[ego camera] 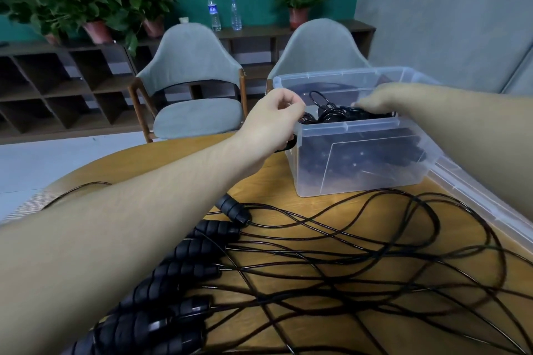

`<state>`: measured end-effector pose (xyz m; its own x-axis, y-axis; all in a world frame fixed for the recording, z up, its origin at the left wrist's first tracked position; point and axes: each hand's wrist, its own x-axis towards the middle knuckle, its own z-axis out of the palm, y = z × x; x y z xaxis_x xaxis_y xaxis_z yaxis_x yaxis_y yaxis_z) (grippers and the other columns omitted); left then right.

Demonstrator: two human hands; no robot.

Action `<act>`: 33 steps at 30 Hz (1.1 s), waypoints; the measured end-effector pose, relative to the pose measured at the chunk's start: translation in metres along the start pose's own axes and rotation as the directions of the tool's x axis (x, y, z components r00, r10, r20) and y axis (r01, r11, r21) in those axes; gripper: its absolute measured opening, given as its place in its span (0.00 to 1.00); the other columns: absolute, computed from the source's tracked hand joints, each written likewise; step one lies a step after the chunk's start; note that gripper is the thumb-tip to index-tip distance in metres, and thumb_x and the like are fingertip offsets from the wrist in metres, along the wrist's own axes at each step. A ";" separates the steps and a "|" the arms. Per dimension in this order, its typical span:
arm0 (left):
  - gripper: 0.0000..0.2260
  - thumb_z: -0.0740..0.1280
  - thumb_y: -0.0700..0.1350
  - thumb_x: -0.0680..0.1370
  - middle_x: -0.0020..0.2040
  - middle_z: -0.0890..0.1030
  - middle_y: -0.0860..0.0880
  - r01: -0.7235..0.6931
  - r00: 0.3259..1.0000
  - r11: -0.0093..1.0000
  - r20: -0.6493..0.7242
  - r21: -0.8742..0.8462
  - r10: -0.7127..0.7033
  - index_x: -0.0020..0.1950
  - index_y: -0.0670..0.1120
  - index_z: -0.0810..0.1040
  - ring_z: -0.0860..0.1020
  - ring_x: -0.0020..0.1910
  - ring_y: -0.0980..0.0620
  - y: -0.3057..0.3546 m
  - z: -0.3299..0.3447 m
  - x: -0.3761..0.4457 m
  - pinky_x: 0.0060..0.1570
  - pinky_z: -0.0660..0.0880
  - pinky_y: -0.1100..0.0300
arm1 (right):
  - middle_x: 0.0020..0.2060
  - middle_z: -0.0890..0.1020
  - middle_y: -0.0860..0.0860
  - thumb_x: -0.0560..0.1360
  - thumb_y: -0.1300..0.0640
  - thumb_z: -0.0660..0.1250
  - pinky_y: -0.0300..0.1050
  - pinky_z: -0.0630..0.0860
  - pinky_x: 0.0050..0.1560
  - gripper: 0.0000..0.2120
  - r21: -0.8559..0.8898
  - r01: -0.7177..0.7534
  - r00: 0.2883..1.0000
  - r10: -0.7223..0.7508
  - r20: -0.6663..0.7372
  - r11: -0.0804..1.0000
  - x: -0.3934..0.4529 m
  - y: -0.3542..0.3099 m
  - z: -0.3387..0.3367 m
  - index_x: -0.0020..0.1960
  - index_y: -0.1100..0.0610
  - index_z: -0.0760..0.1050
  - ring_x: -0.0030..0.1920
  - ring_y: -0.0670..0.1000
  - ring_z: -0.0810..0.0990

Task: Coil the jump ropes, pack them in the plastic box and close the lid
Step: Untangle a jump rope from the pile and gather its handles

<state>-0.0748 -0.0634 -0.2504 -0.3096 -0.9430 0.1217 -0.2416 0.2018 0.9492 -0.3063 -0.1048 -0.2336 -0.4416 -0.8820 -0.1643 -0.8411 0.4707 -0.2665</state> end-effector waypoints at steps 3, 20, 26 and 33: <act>0.04 0.62 0.44 0.81 0.42 0.75 0.52 0.026 1.000 0.999 -0.011 -0.031 -0.027 0.50 0.49 0.76 0.73 0.33 0.53 0.002 -0.006 -0.009 0.30 0.70 0.63 | 0.72 0.71 0.59 0.81 0.46 0.61 0.50 0.67 0.68 0.27 0.182 0.077 0.989 -0.052 -0.140 0.980 -0.012 -0.003 -0.004 0.75 0.60 0.66 0.70 0.61 0.71; 0.02 0.63 0.45 0.82 0.44 0.81 0.51 0.193 0.970 0.949 0.096 0.250 -0.222 0.52 0.50 0.76 0.78 0.35 0.54 -0.040 -0.083 -0.136 0.29 0.69 0.65 | 0.44 0.82 0.43 0.77 0.54 0.65 0.45 0.78 0.49 0.10 0.150 0.723 0.691 -0.711 -0.132 0.674 -0.191 -0.056 0.070 0.57 0.47 0.77 0.45 0.44 0.80; 0.05 0.64 0.40 0.81 0.49 0.82 0.46 0.097 0.970 0.837 0.138 0.539 -0.201 0.53 0.48 0.77 0.77 0.43 0.50 -0.064 -0.110 -0.163 0.49 0.77 0.52 | 0.47 0.81 0.43 0.79 0.57 0.63 0.43 0.77 0.52 0.12 0.131 0.690 0.717 -0.697 0.007 0.712 -0.206 -0.068 0.101 0.60 0.46 0.76 0.50 0.46 0.80; 0.08 0.65 0.42 0.81 0.49 0.80 0.53 0.062 0.973 0.762 0.130 0.645 -0.189 0.48 0.56 0.74 0.80 0.48 0.49 -0.091 -0.129 -0.162 0.52 0.78 0.52 | 0.53 0.80 0.47 0.77 0.55 0.69 0.43 0.76 0.56 0.20 0.145 0.600 0.781 -0.616 0.106 0.786 -0.191 -0.085 0.134 0.68 0.48 0.72 0.55 0.49 0.79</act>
<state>0.1156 0.0372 -0.3191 -0.3751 -0.9217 -0.0992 -0.7961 0.2655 0.5438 -0.1088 0.0267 -0.3073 0.2062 -0.9764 -0.0646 -0.8812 -0.1565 -0.4461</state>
